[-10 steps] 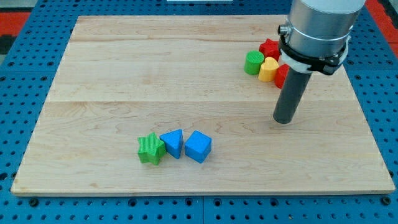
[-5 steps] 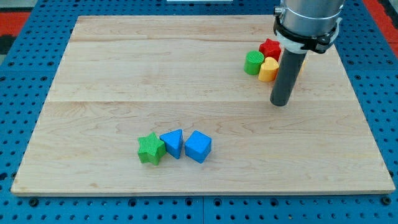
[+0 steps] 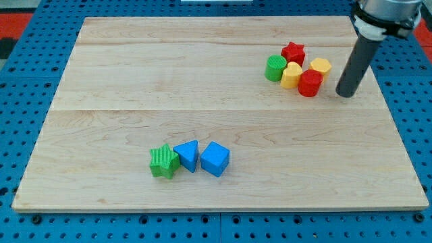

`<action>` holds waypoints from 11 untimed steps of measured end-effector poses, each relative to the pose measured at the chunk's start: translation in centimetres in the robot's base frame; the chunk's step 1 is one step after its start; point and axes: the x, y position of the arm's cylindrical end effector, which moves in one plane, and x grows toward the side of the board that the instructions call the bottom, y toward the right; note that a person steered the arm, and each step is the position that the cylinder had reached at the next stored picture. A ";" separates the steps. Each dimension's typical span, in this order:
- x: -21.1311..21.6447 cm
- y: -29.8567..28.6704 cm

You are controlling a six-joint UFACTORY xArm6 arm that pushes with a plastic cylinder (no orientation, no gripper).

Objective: Push the green circle to the top of the green star

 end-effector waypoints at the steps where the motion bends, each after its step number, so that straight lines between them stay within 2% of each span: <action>1: -0.9 0.7; 2: -0.9 2.9; 3: -2.9 4.3; 4: -8.4 5.2; 5: -15.6 3.7; 6: -18.7 -2.2; 7: -18.6 -11.0; 8: -16.3 -16.6; 9: -11.6 -16.3; 10: -9.7 -16.3; 11: -10.3 -15.1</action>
